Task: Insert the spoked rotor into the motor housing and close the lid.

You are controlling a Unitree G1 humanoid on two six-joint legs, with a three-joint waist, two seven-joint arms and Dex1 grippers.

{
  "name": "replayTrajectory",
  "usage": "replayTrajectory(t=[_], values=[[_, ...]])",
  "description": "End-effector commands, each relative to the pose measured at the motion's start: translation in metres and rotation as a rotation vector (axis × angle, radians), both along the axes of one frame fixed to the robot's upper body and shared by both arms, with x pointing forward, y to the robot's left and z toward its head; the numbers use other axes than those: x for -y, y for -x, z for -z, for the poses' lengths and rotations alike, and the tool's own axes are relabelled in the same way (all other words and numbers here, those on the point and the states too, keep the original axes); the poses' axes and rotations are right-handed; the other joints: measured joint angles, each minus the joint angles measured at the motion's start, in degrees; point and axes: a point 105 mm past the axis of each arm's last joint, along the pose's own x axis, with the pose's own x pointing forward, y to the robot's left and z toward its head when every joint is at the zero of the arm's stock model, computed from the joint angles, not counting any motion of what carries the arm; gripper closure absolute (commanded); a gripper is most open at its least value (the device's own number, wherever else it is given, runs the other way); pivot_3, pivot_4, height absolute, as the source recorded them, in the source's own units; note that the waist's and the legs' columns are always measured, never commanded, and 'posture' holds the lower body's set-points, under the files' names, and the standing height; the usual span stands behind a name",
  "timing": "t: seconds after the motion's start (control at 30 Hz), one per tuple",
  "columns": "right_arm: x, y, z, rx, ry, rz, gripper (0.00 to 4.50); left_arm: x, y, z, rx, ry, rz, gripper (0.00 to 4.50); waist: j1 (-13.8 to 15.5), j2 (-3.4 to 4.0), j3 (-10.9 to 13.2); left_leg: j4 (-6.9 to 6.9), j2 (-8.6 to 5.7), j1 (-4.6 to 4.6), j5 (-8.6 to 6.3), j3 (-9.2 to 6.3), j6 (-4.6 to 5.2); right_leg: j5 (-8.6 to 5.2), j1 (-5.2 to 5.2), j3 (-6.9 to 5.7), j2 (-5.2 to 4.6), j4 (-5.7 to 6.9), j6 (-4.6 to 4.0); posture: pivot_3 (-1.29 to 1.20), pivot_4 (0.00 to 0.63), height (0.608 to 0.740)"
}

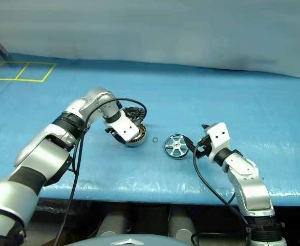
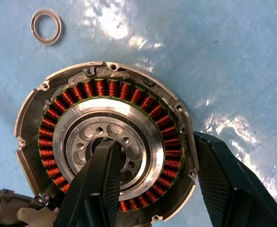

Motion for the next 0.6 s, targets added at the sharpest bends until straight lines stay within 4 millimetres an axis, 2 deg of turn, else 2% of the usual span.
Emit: replayTrajectory(t=[0.03,0.27,0.33,0.37,0.47,0.6], values=[[0.002,0.001,-0.014,0.059,0.002,0.007,0.0,0.005,0.011,0.003,-0.037,0.007,0.047,2.48,-0.1,0.0,0.0,0.0,0.0,0.01,0.0,0.0,0.0,0.0,0.0,0.0,0.0,0.0,0.0,0.0,0.15,0.74],[-0.002,-0.001,-0.014,0.059,-0.005,0.004,0.0,-0.004,0.018,0.008,-0.088,-0.044,0.041,2.48,-0.2,0.0,0.0,0.01,0.01,0.03,0.0,0.01,0.0,0.0,0.01,0.01,0.01,0.01,0.0,0.0,0.15,0.74],[-0.002,-0.002,-0.014,0.059,-0.005,0.003,0.0,-0.01,0.019,0.009,-0.099,-0.059,0.029,1.74,-0.3,0.01,0.0,0.0,0.02,0.04,0.0,0.0,0.01,0.0,0.01,0.0,0.02,0.01,0.0,0.0,0.15,0.74],[-0.002,-0.002,-0.013,0.059,-0.006,0.003,0.0,-0.011,0.019,0.009,-0.101,-0.055,0.025,1.51,-0.4,0.01,0.0,-0.01,0.03,0.05,0.0,0.0,0.01,0.0,0.01,0.01,0.03,0.02,0.0,0.0,0.15,0.74],[-0.003,-0.002,-0.012,0.056,-0.006,0.001,0.0,-0.002,0.015,0.003,-0.073,0.069,-0.022,0.51,-0.4,0.02,0.0,0.0,0.04,0.07,0.0,0.0,0.01,0.0,0.01,0.0,0.04,0.04,-0.01,0.0,0.15,0.74],[-0.004,-0.004,-0.012,0.057,-0.011,0.0,0.0,0.01,0.019,-0.016,-0.123,0.248,-0.088,0.51,-0.2,0.02,0.0,0.07,0.04,0.07,0.0,0.0,0.02,0.0,0.04,0.0,0.04,0.06,0.0,0.0,0.15,0.74]])
